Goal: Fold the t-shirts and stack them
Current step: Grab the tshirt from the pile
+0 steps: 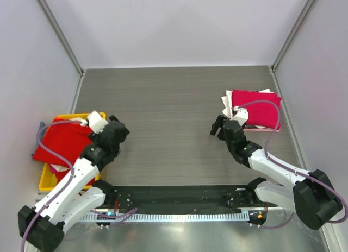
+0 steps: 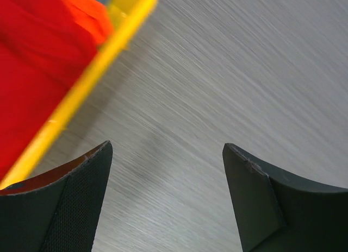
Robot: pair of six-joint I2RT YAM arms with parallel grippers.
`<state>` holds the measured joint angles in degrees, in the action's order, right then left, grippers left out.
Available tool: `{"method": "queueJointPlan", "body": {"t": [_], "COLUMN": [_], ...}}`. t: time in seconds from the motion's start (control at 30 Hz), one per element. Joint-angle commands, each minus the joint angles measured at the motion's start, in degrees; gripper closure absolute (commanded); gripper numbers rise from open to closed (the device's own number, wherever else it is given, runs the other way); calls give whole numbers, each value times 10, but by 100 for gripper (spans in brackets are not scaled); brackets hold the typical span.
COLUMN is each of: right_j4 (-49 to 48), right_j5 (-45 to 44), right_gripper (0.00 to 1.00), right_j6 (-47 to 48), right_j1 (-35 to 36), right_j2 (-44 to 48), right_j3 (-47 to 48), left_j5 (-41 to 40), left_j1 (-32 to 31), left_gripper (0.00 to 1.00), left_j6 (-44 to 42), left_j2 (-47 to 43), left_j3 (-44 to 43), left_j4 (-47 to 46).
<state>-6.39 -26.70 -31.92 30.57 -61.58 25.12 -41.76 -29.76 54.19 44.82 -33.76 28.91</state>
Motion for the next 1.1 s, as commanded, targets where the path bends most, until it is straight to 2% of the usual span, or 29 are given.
{"method": "queueJointPlan", "body": {"t": [0.0, 0.03, 0.07, 0.13, 0.2, 0.27, 0.37, 0.5, 0.63, 0.77, 0.8, 0.83, 0.9, 1.0, 1.03, 1.07], "right_j4": [-27, -26, -25, -24, -28, -27, -17, -27, -17, -25, -25, -24, -24, -27, -27, -24], "right_j5": [-35, -33, -28, -20, -20, -20, -20, -12, -16, -8, -3, -2, -6, -15, -13, -11], "right_gripper": [20, 20, 20, 20, 20, 20, 20, 20, 20, 20, 20, 20, 20, 20, 20, 20], "right_j6": [-12, -12, -12, -13, -13, -12, -11, -12, -12, -10, -9, -8, -8, -9, -7, -7], "right_j1": [0, 0, 0, 0, 0, 0, 0, 0, 0, 0, 0, 0, 0, 0, 0, 0], "right_j2": [26, 26, 26, 26, 20, 16, 17, 16, 19, 17, 18, 20, 24, 27, 24, 23], "right_j3": [-11, -10, -9, -9, -10, -6, -4, -8, -4, -7, -5, -5, -9, -12, -10, -9], "left_j5": [-11, 6, 19, 56, 22, -4, 21, 8, 4, 5, 15, 43, 79, 105, 110, 113], "left_j1": [91, 115, 165, 212, 258, 272, 311, 320, 325, 341, 348, 356, 382, 392, 392, 392], "left_gripper": [17, 17, 18, 19, 17, 16, 16, 29, 29, 28, 29, 34, 37, 74, 96, 99], "left_j6": [100, 91, 80, 79, 123, 139, 185, 261, 293, 279, 278, 279, 282, 297, 291, 283], "left_j2": [50, 64, 86, 106, 117, 109, 62, -8, -49, -1, 17, 32, 73, 84, 72, 59], "left_j3": [-92, -104, -104, -109, -115, -107, -57, 7, 68, 59, 58, 55, 53, 44, 39, 37], "left_j4": [207, 207, 201, 206, 241, 256, 218, 187, 138, 122, 112, 107, 99, 120, 122, 122]}}
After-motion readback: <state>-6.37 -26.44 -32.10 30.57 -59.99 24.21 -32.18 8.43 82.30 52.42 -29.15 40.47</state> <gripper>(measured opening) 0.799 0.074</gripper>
